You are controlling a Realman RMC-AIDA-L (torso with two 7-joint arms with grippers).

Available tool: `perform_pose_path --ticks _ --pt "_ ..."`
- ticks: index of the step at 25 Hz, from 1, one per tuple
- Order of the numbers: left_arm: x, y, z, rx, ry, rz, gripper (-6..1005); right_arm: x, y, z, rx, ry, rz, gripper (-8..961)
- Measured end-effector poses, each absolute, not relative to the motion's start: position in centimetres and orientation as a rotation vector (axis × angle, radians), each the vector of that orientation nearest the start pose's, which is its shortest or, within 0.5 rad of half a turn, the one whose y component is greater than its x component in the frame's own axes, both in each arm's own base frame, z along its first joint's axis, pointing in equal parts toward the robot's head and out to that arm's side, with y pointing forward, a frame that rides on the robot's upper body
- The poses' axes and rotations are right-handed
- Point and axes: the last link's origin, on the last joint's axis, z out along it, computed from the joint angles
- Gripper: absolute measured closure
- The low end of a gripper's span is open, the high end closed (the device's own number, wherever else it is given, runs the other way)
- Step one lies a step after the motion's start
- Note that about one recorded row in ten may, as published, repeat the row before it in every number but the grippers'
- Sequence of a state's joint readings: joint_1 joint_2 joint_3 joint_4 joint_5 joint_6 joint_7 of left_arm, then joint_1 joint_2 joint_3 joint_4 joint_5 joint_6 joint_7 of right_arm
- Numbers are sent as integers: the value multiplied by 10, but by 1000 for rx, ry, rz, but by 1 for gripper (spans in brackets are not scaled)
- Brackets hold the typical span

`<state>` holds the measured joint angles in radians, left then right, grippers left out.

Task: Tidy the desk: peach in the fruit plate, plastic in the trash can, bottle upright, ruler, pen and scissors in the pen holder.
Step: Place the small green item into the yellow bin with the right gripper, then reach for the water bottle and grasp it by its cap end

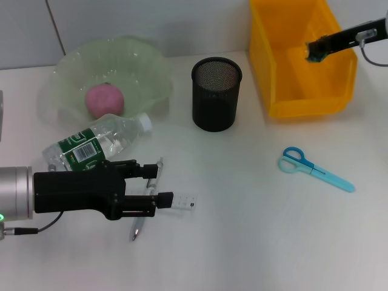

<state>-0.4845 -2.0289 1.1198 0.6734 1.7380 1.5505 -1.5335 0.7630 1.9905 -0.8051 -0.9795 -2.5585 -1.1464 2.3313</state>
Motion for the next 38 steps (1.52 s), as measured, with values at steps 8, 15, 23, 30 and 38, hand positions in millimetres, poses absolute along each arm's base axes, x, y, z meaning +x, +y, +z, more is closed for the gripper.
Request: perform_pose_path --ticks 8,15,23,30,38 --pt "-239 311 -23 -2939 -715 -714 215 232 453 92 -2151 1008 68 524" --pt "-240 311 -23 -2941 -719 -716 214 233 453 91 -2145 1007 68 390" --pt "-240 309 -23 -2944 -731 -720 214 226 451 93 -2142 976 97 151" --pt "-239 309 -21 -2952 -729 -730 215 205 415 103 -2236 883 331 151" --pt "-236 309 -18 -2962 -725 -740 214 217 356 107 -2495 794 650 151"
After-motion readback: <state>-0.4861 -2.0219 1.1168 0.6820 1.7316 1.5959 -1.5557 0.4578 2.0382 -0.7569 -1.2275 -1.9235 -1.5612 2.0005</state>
